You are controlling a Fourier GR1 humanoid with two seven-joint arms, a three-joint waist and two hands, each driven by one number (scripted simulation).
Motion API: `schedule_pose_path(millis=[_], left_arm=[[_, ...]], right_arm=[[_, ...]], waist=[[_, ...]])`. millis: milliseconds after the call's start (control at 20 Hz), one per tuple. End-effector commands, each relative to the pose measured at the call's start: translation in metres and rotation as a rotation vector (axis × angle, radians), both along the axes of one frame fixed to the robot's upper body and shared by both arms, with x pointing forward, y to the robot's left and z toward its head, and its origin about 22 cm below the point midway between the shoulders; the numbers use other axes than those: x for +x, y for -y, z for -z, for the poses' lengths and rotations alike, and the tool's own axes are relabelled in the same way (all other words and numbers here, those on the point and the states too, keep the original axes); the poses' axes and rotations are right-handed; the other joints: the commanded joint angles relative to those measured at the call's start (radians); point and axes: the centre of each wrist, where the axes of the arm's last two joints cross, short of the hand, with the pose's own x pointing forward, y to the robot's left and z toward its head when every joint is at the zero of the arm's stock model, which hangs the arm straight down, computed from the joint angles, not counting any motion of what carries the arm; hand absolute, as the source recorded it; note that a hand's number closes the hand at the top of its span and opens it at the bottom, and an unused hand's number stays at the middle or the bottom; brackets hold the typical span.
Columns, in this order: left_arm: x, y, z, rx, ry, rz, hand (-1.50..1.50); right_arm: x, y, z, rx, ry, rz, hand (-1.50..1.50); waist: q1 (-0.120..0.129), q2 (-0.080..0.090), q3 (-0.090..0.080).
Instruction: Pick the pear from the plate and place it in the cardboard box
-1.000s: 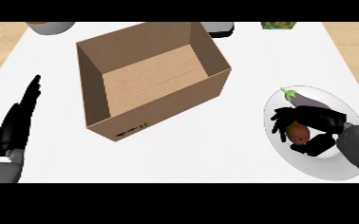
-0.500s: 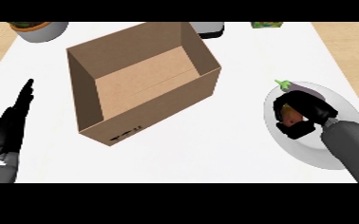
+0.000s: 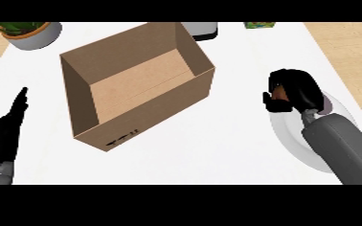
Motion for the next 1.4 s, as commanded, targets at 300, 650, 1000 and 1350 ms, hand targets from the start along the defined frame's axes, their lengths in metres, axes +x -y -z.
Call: schedule_pose_path(millis=[300, 650, 1000, 1350], left_arm=[[0.003, -0.002, -0.004, -0.014, 0.016, 0.015, 0.00], [0.019, 0.015, -0.011, 0.013, 0.058, 0.087, 0.00], [0.029, 0.032, -0.006, -0.013, 0.066, 0.101, 0.00], [0.027, 0.033, -0.014, 0.007, 0.055, 0.136, 0.00]], right_arm=[[-0.055, -0.128, -0.092, 0.029, 0.373, -0.026, 1.50], [-0.070, -0.209, -0.158, 0.170, 0.357, -0.004, 1.50], [-0.022, -0.255, -0.181, 0.294, 0.352, 0.053, 1.50], [0.035, -0.254, -0.164, 0.388, 0.270, 0.094, 1.50]], waist=[[0.030, 0.023, 0.005], [0.092, 0.047, 0.009], [0.105, 0.054, 0.009], [0.125, 0.058, 0.010]])
